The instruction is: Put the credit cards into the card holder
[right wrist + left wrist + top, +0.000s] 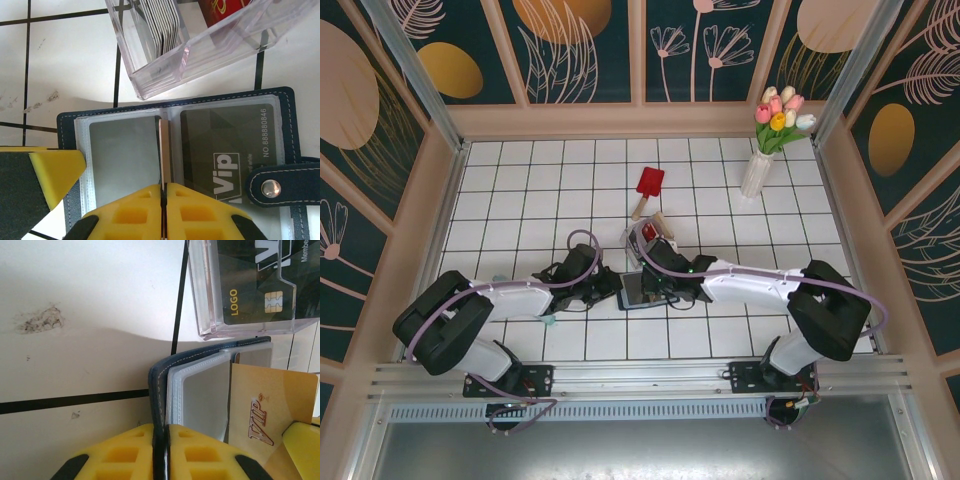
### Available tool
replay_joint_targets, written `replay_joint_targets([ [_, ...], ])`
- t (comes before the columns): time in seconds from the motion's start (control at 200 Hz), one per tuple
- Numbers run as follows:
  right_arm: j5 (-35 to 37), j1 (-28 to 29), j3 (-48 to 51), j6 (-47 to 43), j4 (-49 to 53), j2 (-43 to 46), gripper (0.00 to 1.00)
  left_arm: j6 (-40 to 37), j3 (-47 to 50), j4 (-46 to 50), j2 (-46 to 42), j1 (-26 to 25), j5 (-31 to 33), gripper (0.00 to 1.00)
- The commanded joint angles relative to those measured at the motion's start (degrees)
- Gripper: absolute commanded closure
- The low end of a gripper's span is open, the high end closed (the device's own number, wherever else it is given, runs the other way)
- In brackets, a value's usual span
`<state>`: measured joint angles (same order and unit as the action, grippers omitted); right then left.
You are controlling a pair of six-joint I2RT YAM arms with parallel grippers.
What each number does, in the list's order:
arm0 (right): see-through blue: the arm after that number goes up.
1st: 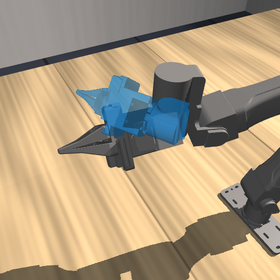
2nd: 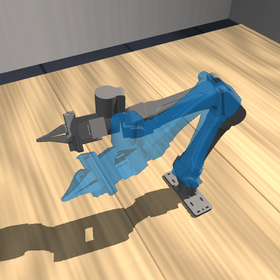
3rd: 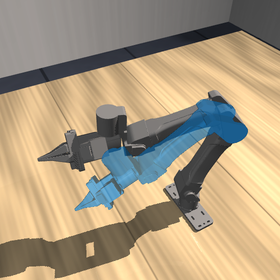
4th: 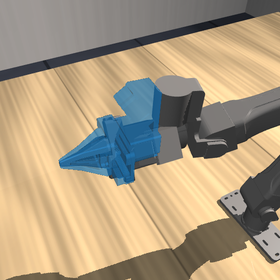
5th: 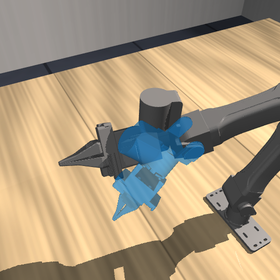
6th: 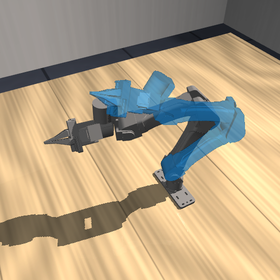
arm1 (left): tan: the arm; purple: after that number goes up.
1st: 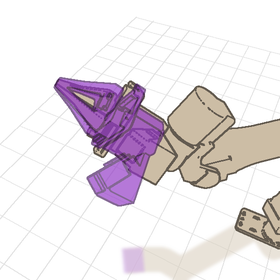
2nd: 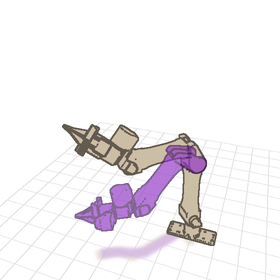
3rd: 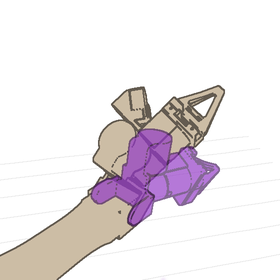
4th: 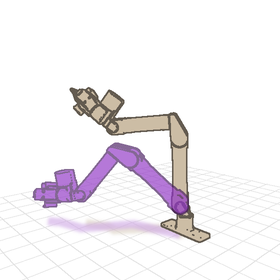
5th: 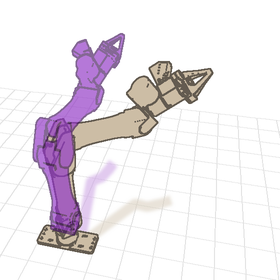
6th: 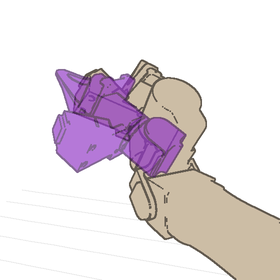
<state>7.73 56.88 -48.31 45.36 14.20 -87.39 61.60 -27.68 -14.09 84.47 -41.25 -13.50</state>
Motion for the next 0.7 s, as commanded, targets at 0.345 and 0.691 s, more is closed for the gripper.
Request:
replay_joint_targets([
  [0.345, -0.44, -0.46, -1.87, -1.65, 4.31, -1.71, 0.86, -0.64, 0.48, -2.61, -1.56, -0.23, -0.22, 0.92],
  [0.691, 0.35, -0.89, -2.03, -2.53, 4.9, -0.75, 0.93, -0.89, 0.36, -2.2, -1.67, -0.27, -0.21, 0.92],
])
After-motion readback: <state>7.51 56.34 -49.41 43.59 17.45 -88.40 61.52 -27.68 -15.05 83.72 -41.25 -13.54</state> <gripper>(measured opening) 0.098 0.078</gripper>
